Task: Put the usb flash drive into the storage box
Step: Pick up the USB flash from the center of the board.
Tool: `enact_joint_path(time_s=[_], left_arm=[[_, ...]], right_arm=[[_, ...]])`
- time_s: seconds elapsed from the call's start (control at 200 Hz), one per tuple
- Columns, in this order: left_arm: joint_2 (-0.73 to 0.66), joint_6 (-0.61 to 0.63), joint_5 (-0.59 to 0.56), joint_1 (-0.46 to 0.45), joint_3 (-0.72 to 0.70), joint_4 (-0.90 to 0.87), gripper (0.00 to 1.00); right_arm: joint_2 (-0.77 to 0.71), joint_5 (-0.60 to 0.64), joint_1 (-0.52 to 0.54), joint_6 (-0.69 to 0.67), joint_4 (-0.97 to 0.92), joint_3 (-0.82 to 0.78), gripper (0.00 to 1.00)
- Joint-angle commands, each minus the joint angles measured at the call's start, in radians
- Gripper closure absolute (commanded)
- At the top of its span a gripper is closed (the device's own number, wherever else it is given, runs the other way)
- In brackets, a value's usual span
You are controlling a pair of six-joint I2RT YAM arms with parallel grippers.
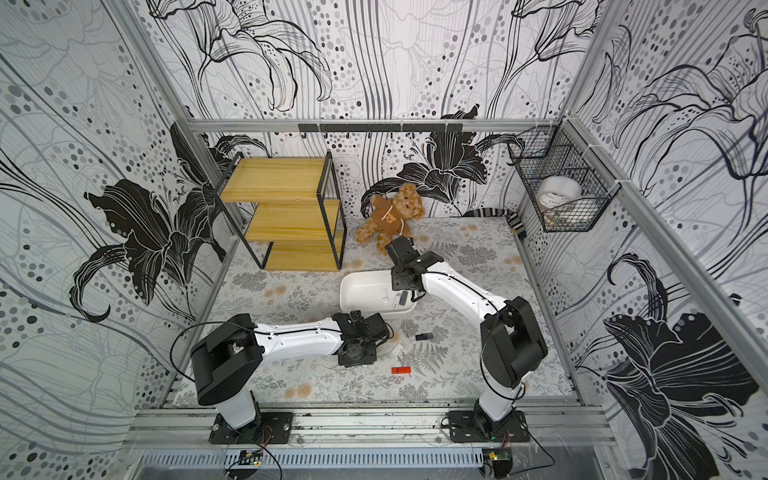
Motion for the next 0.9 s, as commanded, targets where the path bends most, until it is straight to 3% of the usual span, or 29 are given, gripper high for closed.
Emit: enact_joint_path(time_s=[0.0,0.345,0.651,0.896], left_arm=[[0.014,0.028,0.002,-0.007,0.021,-0.059,0.69],[0.017,0.058,0.001,-0.007,0.042,-0.088,1.00],[-0.040,0.106,-0.054,0.024,0.180,-0.219,1.00],[-0.122,0.154,-0.096,0.101,0.168,-0.278,1.00]], right_arm=[[-0.078,0.015,-0.030,0.067,-0.033,-0.057,0.36],[-0.239,-0.050,-0.081,0.194,-0.016,-0.294,0.30],[-0.332,-0.098,0.015,0.382,-0.005,-0.445,0.30],[-0.341,-0.168,0.038,0.442,0.064,-0.539,0.30]])
